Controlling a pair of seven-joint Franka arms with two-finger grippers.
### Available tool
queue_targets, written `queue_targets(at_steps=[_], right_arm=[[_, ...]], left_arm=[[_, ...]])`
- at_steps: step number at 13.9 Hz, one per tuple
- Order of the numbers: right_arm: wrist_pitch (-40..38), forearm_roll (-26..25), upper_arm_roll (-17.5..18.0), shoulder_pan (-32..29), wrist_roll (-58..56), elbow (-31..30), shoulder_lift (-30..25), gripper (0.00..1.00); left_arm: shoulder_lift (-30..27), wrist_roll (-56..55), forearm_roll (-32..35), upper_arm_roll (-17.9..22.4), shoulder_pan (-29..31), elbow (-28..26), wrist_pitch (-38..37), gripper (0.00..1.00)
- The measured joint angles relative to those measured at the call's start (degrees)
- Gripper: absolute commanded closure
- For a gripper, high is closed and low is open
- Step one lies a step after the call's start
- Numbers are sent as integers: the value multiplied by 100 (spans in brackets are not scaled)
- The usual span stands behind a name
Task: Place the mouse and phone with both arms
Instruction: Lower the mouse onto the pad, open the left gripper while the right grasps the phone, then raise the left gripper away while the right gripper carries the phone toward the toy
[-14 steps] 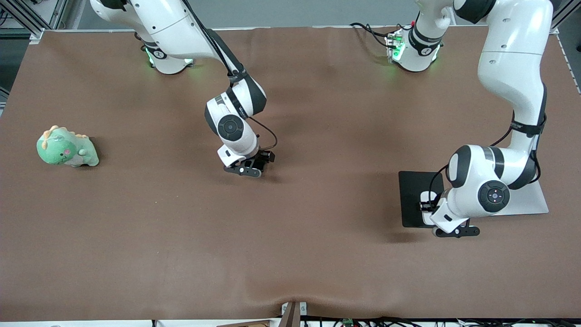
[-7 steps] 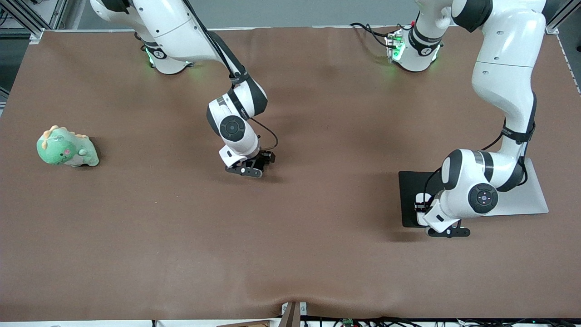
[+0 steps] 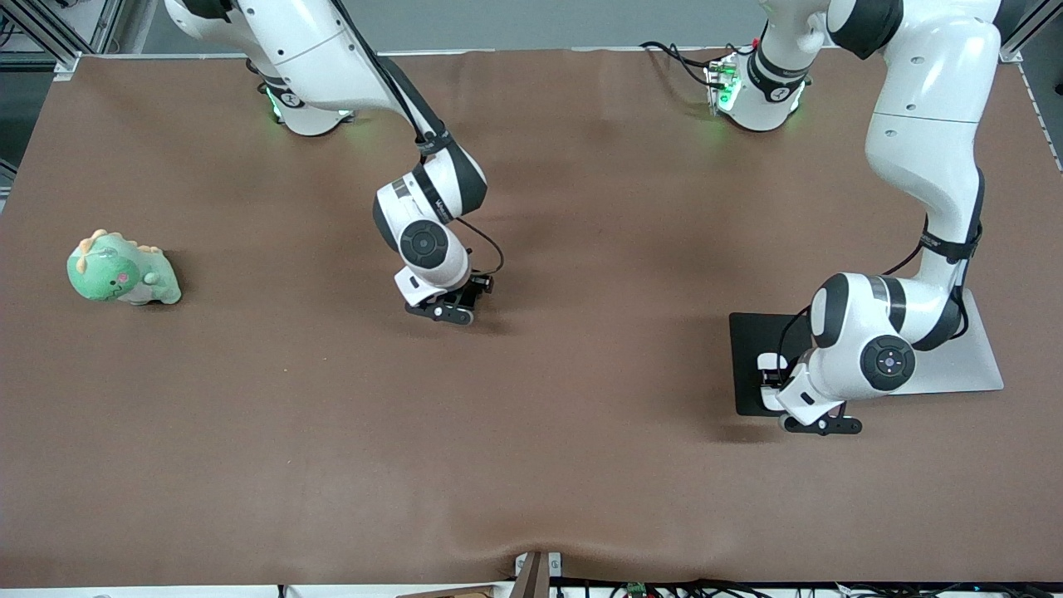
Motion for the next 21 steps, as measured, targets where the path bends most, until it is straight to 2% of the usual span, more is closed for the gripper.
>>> queue_targets(at_steps=[3, 8, 14, 18, 21], right_arm=[[-502, 0, -20, -410, -302, -19, -321, 100], [-567, -4, -36, -954, -1117, -685, -778, 100], [-313, -22, -78, -2020, -2908, -1479, -1162, 100], [-153, -422, -139, -2933, -4054, -1780, -1219, 100], [-127, -602, -153, -3619, -4978, -1845, -1221, 100]], left_arm=[[-386, 0, 0, -3, -2, 61, -133, 0], [-1620, 211, 0, -8, -4, 104, -1410, 0], [-2889, 817, 0, -5, 65, 94, -2780, 0], [-3554, 819, 0, -17, 65, 78, -3357, 0], [-3834, 819, 0, -33, 63, 66, -3560, 0]])
